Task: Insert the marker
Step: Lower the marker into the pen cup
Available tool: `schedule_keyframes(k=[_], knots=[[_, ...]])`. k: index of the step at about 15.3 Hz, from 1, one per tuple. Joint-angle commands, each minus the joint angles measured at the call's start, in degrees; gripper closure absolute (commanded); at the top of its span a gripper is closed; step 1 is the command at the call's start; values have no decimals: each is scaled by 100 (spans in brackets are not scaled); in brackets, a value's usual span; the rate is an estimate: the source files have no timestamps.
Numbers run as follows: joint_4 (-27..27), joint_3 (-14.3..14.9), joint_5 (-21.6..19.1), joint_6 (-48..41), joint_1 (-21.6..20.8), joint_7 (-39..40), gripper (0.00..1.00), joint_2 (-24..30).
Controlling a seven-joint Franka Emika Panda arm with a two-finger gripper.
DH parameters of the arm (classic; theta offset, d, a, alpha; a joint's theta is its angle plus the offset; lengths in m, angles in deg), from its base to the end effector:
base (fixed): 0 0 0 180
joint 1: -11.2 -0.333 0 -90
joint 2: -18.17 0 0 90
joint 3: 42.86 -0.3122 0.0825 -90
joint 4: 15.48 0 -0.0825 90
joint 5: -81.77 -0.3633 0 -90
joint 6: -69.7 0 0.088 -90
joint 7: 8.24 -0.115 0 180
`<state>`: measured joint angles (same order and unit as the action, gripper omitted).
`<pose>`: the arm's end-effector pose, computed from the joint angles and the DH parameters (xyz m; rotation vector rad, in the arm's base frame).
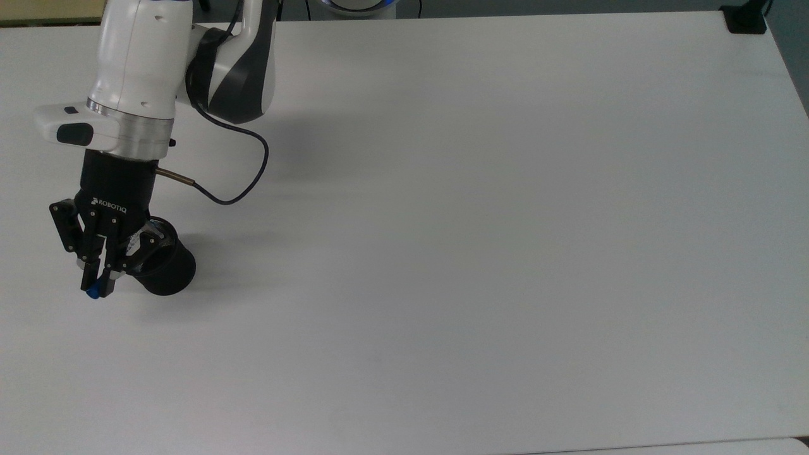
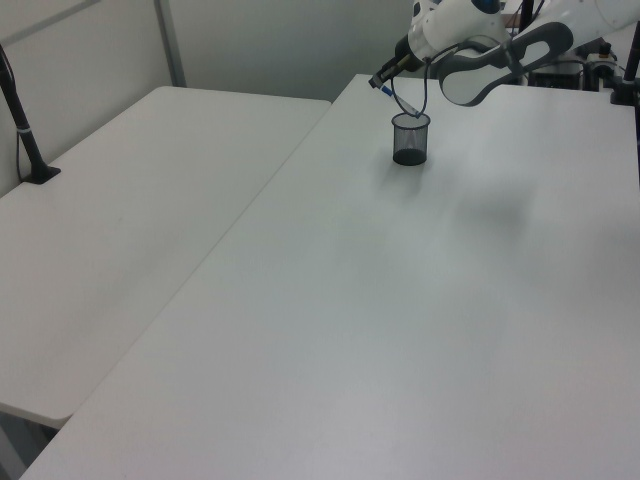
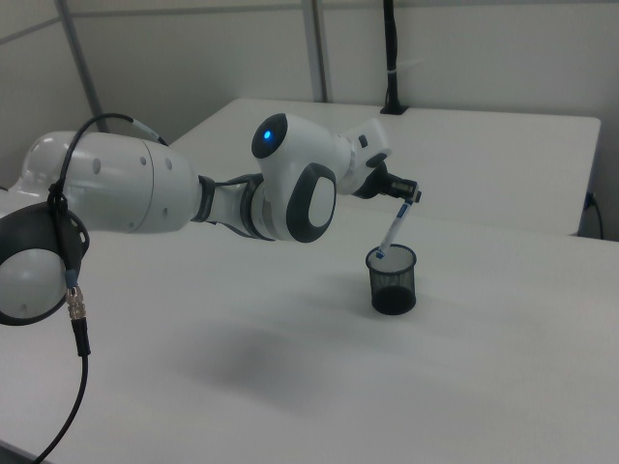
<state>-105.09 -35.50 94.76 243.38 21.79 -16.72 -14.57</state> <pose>0.7081 -0.1895 0.4229 2.6118 -0.2542 1.2280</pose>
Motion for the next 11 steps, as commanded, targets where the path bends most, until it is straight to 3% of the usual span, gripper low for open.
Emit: schedule_keyframes(k=[1, 6, 8, 11], knots=[[-83, -15, 133, 166, 57, -119, 83, 48], [-223, -7, 169, 218, 66, -101, 82, 48], [-241, -15, 186, 218, 66, -101, 68, 40], [-285, -15, 186, 218, 66, -110, 56, 39]])
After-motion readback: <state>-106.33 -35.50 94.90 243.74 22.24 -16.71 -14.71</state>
